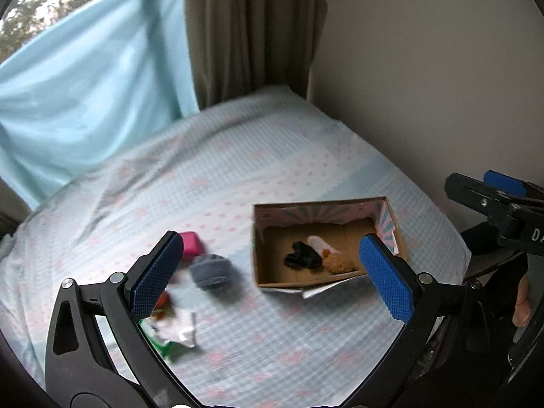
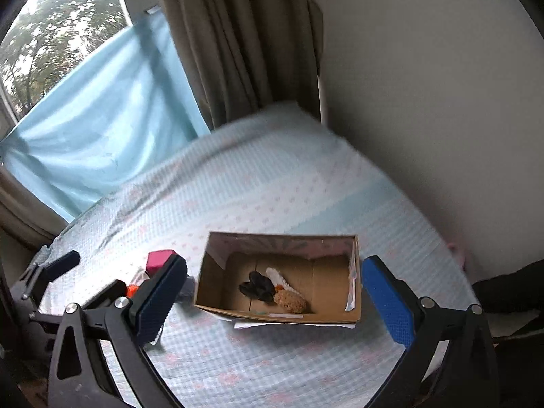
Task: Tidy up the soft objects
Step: 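Move both tools back toward the orange pompom and white tissue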
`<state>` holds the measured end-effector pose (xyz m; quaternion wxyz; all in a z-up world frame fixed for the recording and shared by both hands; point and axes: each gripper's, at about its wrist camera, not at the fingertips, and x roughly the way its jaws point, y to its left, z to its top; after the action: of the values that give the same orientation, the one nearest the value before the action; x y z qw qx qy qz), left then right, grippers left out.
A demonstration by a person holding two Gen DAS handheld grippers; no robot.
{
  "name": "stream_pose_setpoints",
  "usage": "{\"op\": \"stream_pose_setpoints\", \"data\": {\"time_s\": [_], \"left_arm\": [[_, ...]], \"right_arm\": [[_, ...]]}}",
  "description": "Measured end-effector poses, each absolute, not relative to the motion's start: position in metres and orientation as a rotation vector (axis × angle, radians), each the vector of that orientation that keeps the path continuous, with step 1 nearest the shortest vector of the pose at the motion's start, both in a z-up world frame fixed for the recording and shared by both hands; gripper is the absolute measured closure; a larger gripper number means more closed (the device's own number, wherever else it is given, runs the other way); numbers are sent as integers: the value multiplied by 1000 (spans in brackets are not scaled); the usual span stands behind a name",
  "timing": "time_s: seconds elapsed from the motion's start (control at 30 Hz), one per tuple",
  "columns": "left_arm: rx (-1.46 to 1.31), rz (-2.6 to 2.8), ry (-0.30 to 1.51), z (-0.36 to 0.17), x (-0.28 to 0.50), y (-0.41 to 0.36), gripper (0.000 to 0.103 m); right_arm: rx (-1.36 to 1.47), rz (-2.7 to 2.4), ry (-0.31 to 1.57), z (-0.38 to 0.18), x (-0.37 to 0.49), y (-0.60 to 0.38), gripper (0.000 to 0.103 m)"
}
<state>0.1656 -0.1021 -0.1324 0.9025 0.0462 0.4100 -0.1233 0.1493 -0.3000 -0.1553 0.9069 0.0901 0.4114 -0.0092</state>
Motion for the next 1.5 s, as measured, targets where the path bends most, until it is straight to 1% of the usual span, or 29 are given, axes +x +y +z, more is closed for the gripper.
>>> {"op": "stream_pose_setpoints", "data": {"time_s": [0.13,0.33,0.5,0.77,0.97,1.07,1.3,1.5], "left_arm": [[59,-236,812,-114,137,-63,0],[39,-194,778,-104,97,7,0],[21,-152,779,-106,76,68,0],[-1,-104,803,-125,70,155,0],[2,-125,849,-152,90,202,0],[1,-138,872,-166,104,213,0],[-1,-173,953,-212,149,222,0],[14,-195,1027,-259,187,216,0]], "right_arm": [[129,-23,800,-138,113,-266,1],[122,15,794,-138,77,-219,1],[150,48,784,-142,61,-183,1],[154,96,762,-158,53,-112,1],[248,119,829,-193,65,-72,1],[299,119,885,-217,73,-59,1],[373,108,1024,-281,101,-34,1],[479,95,1144,-350,129,-19,1]]}}
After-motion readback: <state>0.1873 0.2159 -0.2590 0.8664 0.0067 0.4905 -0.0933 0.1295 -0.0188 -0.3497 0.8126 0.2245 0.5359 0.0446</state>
